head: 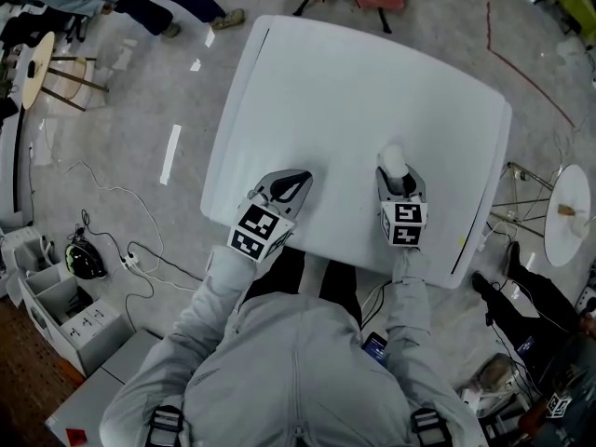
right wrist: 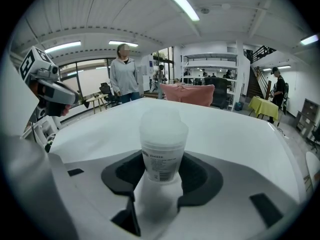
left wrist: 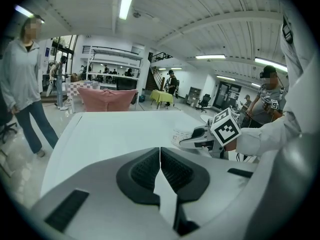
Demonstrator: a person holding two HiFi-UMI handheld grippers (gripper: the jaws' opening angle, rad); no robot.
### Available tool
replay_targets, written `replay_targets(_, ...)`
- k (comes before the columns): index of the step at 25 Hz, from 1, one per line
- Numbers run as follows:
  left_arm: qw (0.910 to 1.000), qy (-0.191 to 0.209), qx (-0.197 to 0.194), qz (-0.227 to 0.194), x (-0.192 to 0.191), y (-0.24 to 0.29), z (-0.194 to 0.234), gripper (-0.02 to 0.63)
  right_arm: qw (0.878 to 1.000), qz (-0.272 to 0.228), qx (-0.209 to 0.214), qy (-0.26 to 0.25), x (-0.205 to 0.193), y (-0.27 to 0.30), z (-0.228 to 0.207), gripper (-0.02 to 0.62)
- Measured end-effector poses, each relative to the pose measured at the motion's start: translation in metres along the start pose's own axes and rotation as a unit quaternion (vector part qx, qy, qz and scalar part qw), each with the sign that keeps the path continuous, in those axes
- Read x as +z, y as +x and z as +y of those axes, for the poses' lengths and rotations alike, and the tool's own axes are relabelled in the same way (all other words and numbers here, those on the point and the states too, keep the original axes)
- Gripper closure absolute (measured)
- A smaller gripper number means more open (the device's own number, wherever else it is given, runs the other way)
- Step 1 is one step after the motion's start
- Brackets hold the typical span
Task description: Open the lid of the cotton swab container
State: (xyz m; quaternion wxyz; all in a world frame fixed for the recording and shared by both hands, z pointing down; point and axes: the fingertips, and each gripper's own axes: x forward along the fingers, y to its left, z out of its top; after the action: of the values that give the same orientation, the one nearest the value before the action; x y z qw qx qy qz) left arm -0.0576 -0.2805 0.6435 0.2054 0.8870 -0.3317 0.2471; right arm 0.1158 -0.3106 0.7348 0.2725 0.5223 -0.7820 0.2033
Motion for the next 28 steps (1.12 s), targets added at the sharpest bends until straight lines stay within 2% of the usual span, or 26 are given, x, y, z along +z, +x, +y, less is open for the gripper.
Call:
replay_targets(6,0.9999,0.006,0.003,-0.013,0.004,-0.015,-0.010,0.583,1.000,-0.011,0.004,-0.004,0.008,-0.021,0.009,0.368)
replay_targets(13,0.9990,0.014,0.018,-0.039,0.018,-0.043,-0.017,0.583,0.999,-0.030,0.011,-0.017,0.036,-0.061,0.029,0.370)
replay_targets(23,0.9935,0.034,0.039,-0.101,0.065,-0.080,-0.025,0.583,0.996,-0.071,0.031,-0.039,0.096,-0.141,0.056,0.371)
replay_targets(28,0.9886,0.049,0.047,-0.134,0.095,-0.097,-0.032,0.583,0.993,-0.102,0.022,-0.047,0.130,-0.189,0.055,0.371)
